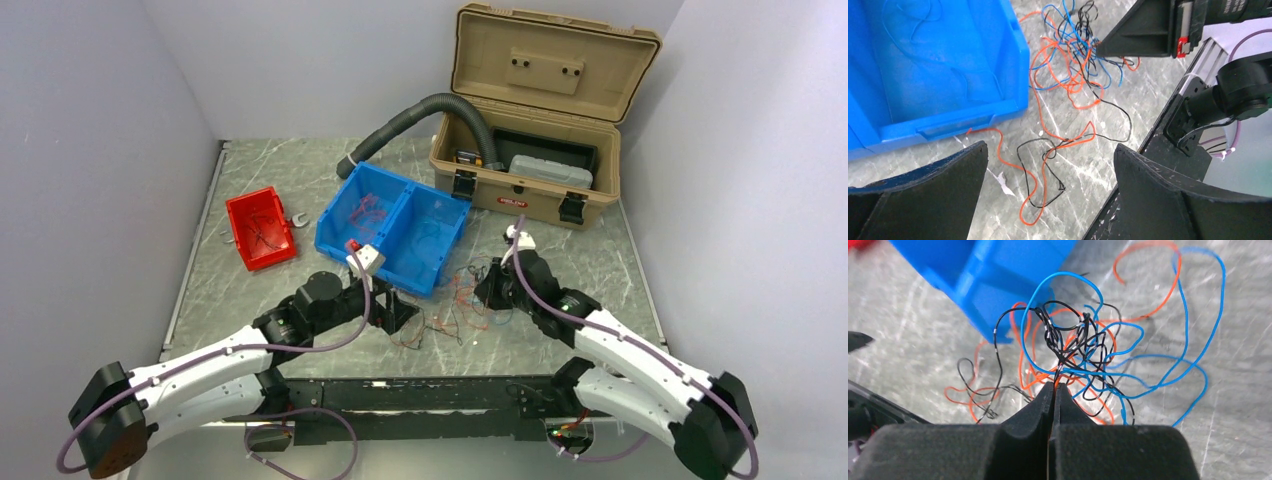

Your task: Untangle the cables

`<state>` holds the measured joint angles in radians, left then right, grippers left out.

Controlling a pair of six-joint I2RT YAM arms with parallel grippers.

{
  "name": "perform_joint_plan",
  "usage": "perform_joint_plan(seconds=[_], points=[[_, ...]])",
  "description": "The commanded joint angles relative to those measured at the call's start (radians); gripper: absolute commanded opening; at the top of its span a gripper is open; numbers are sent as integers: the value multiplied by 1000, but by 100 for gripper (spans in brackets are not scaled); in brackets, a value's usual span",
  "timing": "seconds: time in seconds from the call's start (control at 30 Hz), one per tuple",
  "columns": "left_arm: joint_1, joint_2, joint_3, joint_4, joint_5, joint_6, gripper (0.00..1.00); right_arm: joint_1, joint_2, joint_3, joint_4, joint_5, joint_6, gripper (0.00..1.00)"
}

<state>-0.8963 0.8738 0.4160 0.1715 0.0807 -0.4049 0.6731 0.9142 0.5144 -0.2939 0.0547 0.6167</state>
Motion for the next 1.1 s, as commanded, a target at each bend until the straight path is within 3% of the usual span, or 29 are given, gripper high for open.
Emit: perform_joint_plan(seconds=[0.0, 0.3, 0.63, 0.9, 1.07], points=[[-4, -38, -26, 104, -2, 23, 98, -3, -103, 66, -40, 93, -26, 0], [-3, -33, -8, 118, 44, 36, 98, -3, -202, 130, -66, 67, -105, 0], [-3, 56, 174, 105, 115, 98, 99, -3, -236, 231, -77, -43, -236, 0], [-1, 295, 472, -56, 185, 60, 99, -2, -256, 250, -72, -119, -247, 0], [-2, 404, 487, 10, 270, -27, 95, -3, -282, 231, -55, -158, -224, 0]])
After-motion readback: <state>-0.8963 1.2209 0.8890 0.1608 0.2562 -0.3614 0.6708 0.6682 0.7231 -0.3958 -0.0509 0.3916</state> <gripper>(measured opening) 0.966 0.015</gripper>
